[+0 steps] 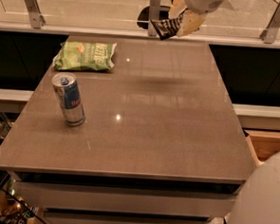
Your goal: Pick rxbar chocolate
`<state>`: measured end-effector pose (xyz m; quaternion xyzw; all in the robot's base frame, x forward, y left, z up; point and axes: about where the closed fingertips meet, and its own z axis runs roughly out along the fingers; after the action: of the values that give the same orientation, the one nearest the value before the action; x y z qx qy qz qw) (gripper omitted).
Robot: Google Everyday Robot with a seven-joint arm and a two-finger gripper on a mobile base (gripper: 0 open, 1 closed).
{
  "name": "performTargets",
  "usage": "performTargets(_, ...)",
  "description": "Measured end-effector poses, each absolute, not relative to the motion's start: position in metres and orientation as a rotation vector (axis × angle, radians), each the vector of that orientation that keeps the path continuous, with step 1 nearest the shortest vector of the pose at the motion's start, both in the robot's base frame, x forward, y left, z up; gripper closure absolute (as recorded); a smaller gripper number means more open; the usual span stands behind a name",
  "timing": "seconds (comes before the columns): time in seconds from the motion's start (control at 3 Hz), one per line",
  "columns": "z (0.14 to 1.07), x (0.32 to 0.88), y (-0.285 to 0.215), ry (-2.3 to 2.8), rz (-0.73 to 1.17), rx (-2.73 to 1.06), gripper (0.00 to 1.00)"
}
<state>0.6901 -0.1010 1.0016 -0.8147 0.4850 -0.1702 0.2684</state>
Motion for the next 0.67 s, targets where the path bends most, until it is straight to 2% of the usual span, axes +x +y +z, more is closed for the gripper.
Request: performTargets(0.67, 1.0096, 0.6931, -0.1080, 1.178, -0.463, -2.146, 1.00)
